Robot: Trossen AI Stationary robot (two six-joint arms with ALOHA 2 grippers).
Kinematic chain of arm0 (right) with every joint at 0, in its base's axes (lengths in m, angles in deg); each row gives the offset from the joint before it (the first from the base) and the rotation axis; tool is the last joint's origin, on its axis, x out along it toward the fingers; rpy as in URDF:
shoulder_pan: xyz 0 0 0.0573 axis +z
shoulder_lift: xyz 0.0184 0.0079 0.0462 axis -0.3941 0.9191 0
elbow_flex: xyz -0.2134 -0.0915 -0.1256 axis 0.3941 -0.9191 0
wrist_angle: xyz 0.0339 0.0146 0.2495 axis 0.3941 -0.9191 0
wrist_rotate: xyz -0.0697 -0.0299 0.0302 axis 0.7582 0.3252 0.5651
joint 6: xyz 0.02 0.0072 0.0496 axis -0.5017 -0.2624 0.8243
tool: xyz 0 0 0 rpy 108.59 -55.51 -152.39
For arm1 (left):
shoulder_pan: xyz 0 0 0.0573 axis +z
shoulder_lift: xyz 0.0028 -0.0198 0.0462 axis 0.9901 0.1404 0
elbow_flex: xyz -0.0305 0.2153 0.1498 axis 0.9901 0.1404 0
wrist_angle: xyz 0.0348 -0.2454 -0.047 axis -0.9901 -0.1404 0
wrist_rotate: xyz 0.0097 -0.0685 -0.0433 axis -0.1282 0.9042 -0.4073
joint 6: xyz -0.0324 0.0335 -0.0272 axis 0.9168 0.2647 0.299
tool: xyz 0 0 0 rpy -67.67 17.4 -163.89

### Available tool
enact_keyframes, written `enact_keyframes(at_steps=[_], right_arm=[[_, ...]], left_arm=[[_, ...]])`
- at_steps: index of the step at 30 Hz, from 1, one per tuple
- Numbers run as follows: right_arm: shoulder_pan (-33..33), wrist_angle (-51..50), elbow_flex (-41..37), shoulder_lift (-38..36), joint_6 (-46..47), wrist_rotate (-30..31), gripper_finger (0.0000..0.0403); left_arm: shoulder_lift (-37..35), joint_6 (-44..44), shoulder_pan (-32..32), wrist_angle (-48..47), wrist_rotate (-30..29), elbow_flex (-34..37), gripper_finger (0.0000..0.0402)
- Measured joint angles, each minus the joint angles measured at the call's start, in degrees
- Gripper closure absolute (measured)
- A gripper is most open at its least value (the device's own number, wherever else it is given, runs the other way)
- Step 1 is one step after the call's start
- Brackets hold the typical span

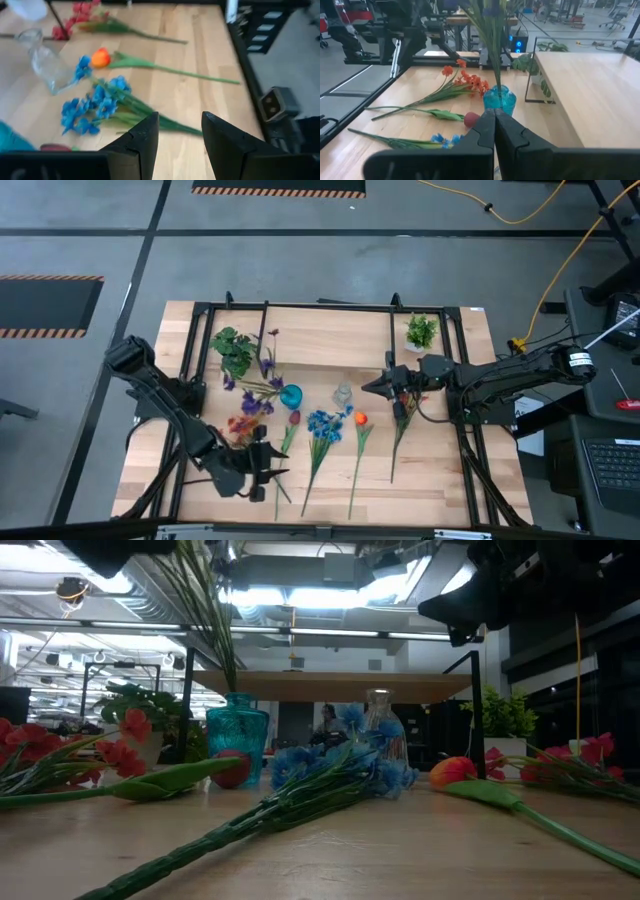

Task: Pick and place flowers into a vace then onto a shelf
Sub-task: Put the dark red flower into the transparent blue vase

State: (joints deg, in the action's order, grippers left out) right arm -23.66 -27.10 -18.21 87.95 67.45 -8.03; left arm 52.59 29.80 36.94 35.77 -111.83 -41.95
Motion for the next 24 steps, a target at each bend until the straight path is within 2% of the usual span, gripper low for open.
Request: enact_keyframes(at_steps=[11, 19, 24], right_arm=[[0.0, -2.9, 0.0, 0.0, -0.1, 0.0, 0.0398], [0.0, -3.3, 0.0, 0.0, -1.7, 0.0, 0.0398], [0.0, -4.5, 0.0, 0.0, -1.7, 0.0, 0.0398]], left_arm=[[6.5, 13.5, 3.0, -18.7, -0.8, -11.1, 0.0258], [8.6, 23.3, 6.5, -26.1, 2.3, -12.8, 0.0258], [8.6, 23.8, 9.0, -26.7, 6.2, -12.8, 0.0258]])
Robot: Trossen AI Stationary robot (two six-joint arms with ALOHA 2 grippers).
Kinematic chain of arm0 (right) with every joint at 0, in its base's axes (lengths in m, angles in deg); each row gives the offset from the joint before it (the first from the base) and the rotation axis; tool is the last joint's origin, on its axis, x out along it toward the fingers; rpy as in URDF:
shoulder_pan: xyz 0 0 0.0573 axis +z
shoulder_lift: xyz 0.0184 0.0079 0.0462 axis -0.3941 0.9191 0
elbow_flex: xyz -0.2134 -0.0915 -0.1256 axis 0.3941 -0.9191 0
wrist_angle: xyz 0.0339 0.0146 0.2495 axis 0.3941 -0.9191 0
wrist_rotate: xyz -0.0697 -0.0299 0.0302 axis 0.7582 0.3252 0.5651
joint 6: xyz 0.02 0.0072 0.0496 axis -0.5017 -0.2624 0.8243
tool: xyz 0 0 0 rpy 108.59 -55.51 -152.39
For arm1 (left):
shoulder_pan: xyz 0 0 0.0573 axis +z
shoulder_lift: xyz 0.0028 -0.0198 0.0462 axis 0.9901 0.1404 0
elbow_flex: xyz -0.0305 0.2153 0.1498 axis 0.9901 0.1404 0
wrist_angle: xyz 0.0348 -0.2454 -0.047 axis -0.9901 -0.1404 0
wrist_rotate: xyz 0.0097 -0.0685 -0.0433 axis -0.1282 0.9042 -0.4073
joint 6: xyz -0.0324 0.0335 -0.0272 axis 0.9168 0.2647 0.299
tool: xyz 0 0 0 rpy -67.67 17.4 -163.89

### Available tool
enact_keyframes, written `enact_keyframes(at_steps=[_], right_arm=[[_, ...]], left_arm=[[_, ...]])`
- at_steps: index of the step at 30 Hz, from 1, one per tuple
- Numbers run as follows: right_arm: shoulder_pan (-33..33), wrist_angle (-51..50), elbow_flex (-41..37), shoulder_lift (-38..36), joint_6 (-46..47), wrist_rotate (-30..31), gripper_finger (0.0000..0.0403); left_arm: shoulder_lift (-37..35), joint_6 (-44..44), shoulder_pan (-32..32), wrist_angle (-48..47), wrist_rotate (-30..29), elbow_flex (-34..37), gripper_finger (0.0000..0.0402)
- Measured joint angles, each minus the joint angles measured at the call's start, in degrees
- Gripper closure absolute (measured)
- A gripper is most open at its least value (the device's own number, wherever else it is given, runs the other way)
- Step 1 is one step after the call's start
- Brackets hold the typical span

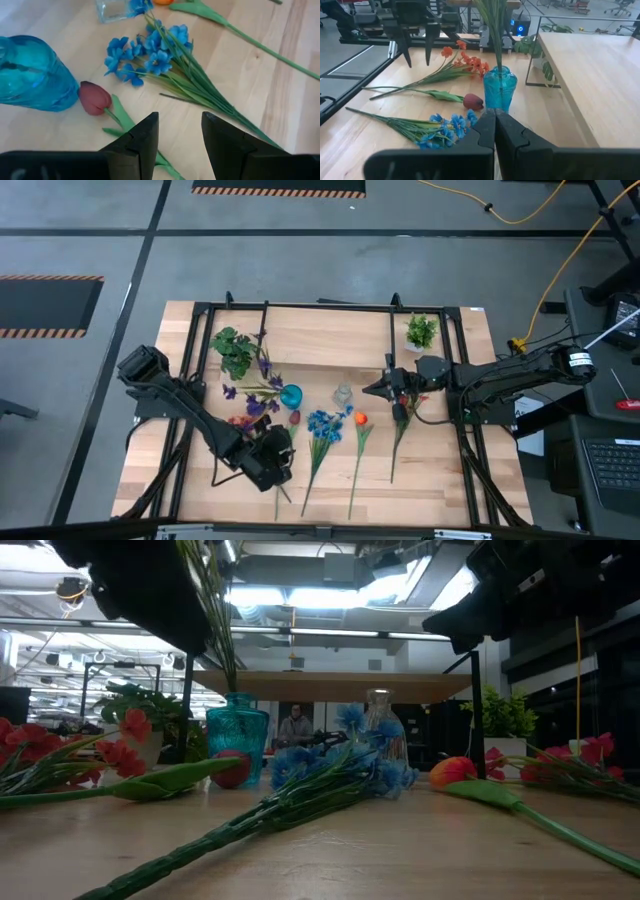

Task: Pick and place flowers into a vace then onto a shelf
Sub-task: Put the dark red flower into the transparent blue vase

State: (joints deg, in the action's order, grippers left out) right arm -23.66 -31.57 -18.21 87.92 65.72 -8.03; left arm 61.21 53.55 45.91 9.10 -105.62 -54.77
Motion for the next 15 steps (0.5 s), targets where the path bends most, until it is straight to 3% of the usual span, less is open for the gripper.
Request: enact_keyframes(at_steps=[8, 15], right_arm=[[0.0, -0.1, 0.0, 0.0, -1.6, 0.0, 0.0398], [0.0, -1.0, 0.0, 0.0, -1.7, 0.0, 0.0398]], left_arm=[[0.3, 1.8, 2.6, -1.4, 2.7, 0.0, 0.0258], [2.6, 9.9, 3.2, -2.7, 6.7, 0.0, 0.0258]])
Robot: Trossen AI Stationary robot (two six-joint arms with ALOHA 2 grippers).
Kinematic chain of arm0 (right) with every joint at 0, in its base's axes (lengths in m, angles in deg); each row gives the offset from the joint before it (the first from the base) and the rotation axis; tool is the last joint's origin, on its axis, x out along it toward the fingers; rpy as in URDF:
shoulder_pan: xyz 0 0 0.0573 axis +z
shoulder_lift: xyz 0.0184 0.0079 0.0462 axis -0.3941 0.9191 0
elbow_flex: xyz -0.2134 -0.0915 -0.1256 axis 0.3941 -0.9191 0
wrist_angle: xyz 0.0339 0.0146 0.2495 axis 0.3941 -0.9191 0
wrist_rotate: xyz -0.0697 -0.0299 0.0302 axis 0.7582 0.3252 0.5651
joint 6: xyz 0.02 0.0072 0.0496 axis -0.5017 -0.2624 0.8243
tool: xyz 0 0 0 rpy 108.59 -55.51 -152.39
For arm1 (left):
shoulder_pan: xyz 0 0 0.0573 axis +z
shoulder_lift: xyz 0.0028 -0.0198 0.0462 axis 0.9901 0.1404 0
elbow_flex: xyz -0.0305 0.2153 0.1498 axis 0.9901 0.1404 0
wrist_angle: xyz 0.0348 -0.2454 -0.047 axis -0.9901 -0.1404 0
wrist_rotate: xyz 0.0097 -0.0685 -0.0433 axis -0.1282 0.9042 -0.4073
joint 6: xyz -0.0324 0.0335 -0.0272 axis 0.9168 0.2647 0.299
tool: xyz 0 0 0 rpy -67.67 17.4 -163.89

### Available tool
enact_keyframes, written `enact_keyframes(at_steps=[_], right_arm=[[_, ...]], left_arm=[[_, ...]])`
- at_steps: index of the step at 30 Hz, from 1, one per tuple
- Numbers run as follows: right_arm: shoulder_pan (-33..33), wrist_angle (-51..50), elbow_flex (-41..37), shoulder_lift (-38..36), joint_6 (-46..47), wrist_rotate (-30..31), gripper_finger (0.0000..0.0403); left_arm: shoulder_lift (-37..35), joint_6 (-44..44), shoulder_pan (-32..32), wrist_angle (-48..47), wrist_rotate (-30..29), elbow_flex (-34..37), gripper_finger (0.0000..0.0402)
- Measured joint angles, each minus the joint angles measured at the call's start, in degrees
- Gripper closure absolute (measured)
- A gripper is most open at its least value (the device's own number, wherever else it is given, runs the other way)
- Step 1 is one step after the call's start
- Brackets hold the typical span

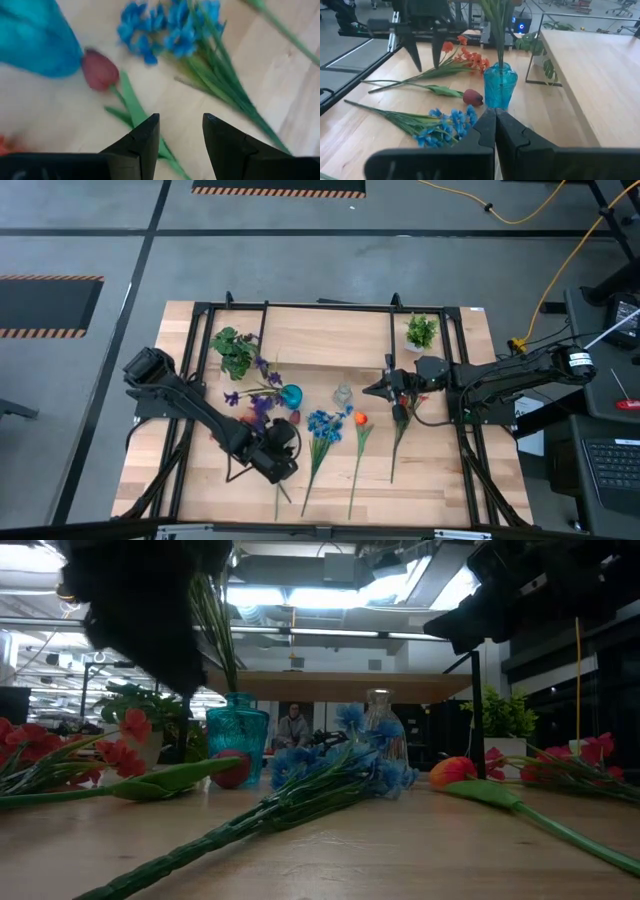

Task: Pick and place flowers into a vace then onto a shelf
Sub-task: Put the dark red flower into the transparent blue vase

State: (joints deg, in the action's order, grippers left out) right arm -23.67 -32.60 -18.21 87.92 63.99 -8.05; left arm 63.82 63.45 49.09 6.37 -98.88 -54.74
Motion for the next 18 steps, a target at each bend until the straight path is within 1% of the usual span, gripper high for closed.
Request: enact_keyframes(at_steps=[10, 14, 18], right_arm=[[0.0, -0.3, 0.0, 0.0, -1.1, 0.0, 0.0398], [0.0, -0.2, 0.0, 0.0, -1.1, 0.0, 0.0398], [0.0, -0.2, 0.0, 0.0, -1.0, 0.1, 0.0398]], left_arm=[[7.2, 4.9, 0.0, 0.6, 11.4, 0.0, 0.0258], [8.9, 5.6, 0.0, 0.5, 13.4, 0.0, 0.0258], [9.1, 6.4, 0.0, 0.6, 13.9, 0.0, 0.0258]])
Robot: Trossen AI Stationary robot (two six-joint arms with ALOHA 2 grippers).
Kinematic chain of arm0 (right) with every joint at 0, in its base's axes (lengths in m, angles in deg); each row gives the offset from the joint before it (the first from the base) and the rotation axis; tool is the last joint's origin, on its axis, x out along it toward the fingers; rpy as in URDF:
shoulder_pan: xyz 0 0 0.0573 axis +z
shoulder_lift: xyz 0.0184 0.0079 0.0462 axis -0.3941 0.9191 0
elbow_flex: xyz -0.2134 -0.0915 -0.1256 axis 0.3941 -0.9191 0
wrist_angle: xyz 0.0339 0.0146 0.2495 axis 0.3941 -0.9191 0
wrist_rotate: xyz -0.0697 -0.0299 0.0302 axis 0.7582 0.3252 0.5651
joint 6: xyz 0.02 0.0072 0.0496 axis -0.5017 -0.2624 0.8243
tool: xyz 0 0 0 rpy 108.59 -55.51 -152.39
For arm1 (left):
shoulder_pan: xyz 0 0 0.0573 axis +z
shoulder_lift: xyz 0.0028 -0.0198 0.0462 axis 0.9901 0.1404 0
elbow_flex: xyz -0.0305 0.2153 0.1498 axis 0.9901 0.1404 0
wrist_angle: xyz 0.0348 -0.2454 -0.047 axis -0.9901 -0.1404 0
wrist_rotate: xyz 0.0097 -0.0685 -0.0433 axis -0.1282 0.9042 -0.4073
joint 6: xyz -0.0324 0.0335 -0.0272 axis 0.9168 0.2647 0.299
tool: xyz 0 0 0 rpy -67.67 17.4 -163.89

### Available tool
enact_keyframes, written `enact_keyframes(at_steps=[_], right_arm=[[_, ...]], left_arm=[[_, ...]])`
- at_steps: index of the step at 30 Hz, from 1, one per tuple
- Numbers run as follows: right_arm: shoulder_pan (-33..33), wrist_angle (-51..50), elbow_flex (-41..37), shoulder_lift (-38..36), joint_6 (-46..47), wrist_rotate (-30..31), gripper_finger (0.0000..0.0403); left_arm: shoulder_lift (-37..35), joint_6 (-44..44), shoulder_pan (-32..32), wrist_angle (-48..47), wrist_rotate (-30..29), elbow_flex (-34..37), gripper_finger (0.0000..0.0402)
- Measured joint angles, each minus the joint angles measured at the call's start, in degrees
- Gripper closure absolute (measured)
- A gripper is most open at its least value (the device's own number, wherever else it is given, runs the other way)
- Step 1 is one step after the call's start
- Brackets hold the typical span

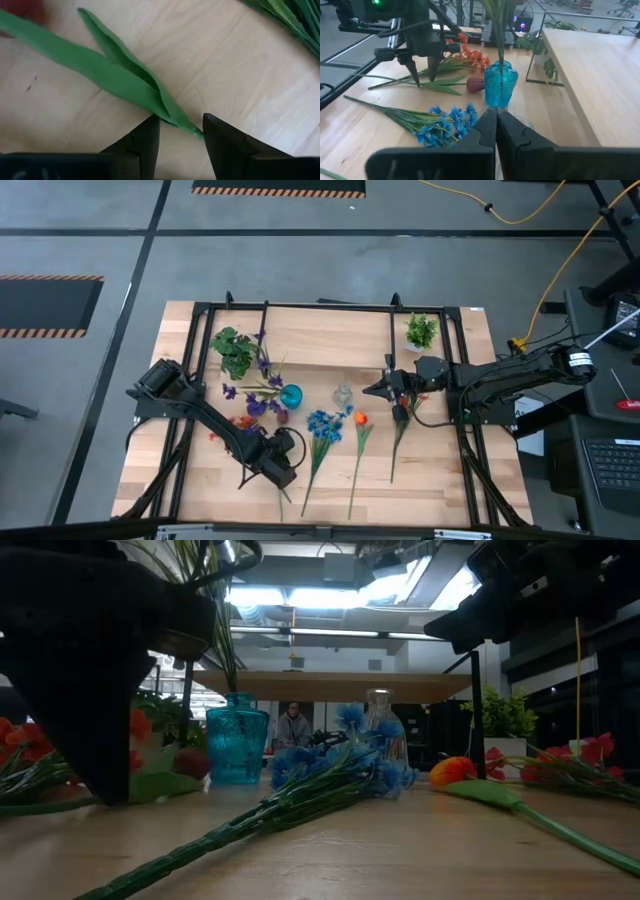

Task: Pick and place flowers into a vace then onto a shelf
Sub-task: Put the dark red flower into the transparent blue vase

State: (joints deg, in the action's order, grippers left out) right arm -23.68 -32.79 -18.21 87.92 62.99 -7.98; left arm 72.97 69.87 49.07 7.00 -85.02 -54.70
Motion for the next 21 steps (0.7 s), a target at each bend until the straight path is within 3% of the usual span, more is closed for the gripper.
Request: enact_keyframes(at_steps=[14, 21], right_arm=[[0.0, 0.3, 0.0, 0.0, 0.0, 0.0, 0.0398], [0.0, 0.3, 0.0, 0.0, -0.1, 0.0, 0.0398]], left_arm=[[0.0, 4.4, 0.0, -0.1, 1.2, 0.0, 0.0261], [0.5, 4.1, 0.1, -0.9, 2.0, -0.1, 0.0303]])
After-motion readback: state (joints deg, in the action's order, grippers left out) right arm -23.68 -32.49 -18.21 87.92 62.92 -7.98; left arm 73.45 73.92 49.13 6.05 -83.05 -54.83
